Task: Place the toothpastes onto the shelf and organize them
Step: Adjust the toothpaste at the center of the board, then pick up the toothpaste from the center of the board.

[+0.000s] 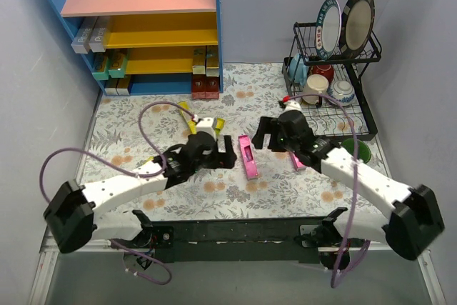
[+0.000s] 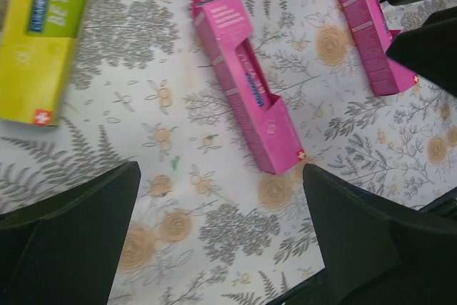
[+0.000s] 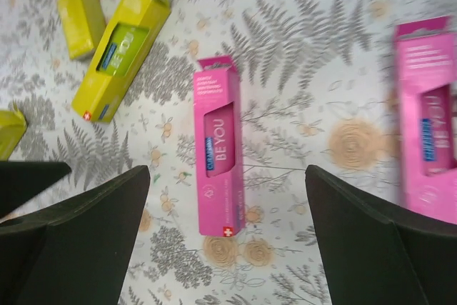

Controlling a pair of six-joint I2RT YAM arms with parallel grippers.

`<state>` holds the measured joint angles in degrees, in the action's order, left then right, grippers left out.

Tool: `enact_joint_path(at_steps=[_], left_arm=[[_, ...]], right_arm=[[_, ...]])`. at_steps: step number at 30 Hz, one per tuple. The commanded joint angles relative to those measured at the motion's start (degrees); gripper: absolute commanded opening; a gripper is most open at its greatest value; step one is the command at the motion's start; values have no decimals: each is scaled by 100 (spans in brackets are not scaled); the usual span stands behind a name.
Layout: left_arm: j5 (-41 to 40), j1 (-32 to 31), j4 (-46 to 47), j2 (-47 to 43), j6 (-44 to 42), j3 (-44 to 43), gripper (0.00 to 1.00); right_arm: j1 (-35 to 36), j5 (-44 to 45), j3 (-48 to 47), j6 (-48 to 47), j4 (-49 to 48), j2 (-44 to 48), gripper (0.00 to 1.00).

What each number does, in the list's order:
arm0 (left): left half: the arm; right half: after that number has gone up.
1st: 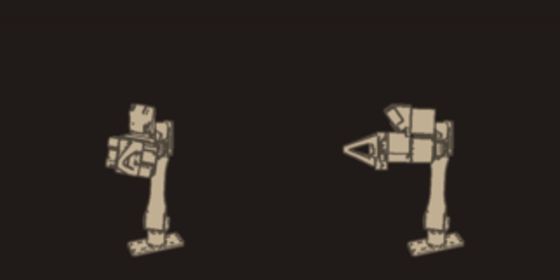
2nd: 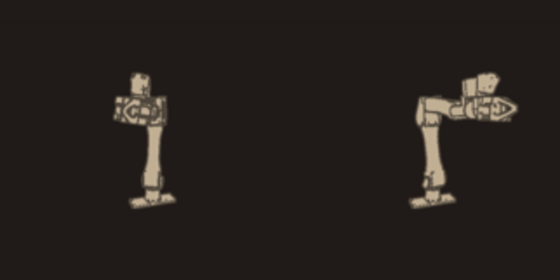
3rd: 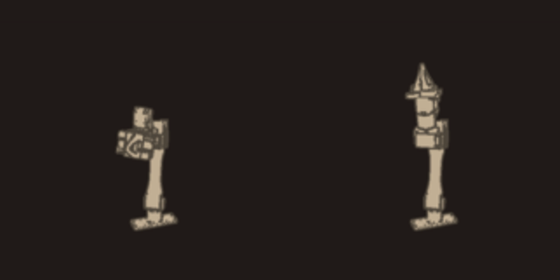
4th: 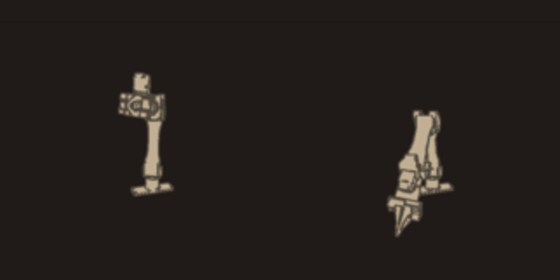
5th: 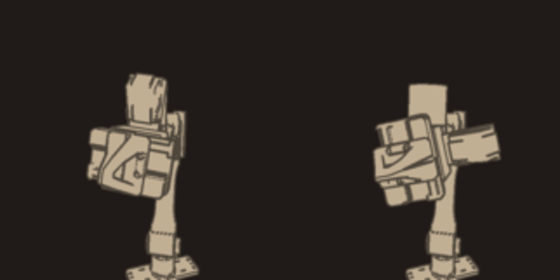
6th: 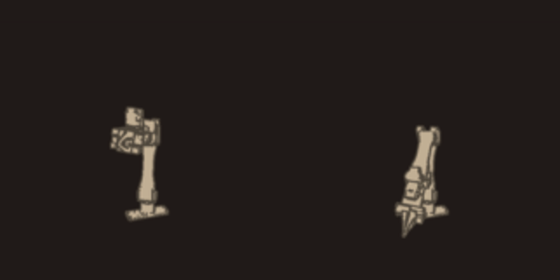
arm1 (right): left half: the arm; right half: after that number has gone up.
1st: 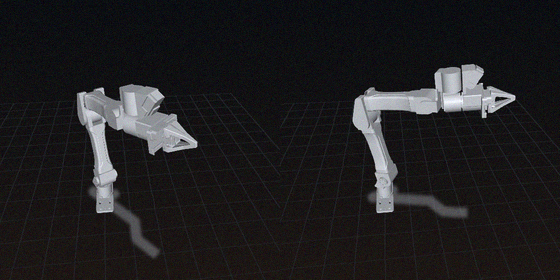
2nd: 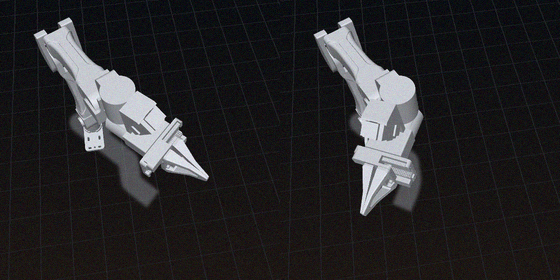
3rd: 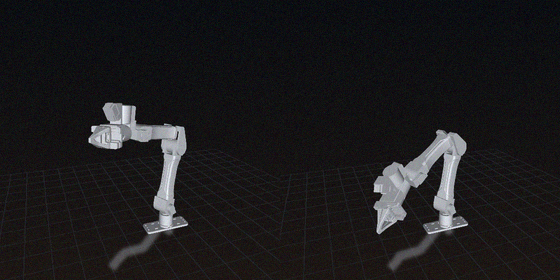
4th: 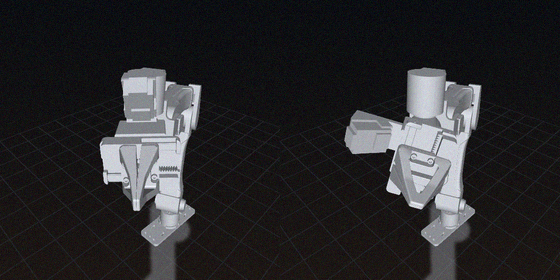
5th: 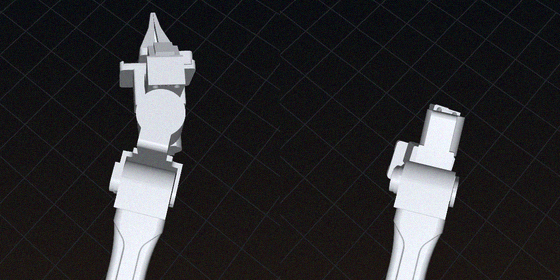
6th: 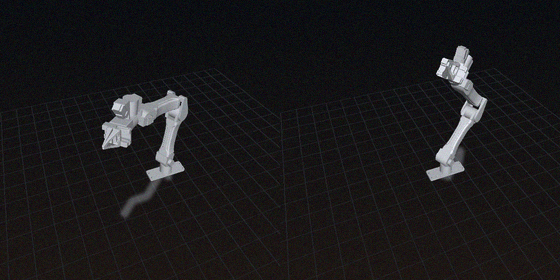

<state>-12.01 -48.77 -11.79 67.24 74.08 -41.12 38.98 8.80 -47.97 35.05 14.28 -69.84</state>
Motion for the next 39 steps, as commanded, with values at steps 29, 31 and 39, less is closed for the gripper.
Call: enact_joint_path(at_steps=[29, 31, 39], left_arm=[[-3387, -2163, -1378, 3815, 2128, -2321, 49], [-3326, -2163, -1396, 3542, 2058, -2286, 46], [-3185, -2119, -1624, 2654, 1461, -2374, 39]], right_arm=[[-75, 2706, 1791, -296, 409, 3644, 99], [-75, 2706, 1791, -323, 400, 3636, 99], [-75, 2697, 1755, -499, 312, 3566, 98]])
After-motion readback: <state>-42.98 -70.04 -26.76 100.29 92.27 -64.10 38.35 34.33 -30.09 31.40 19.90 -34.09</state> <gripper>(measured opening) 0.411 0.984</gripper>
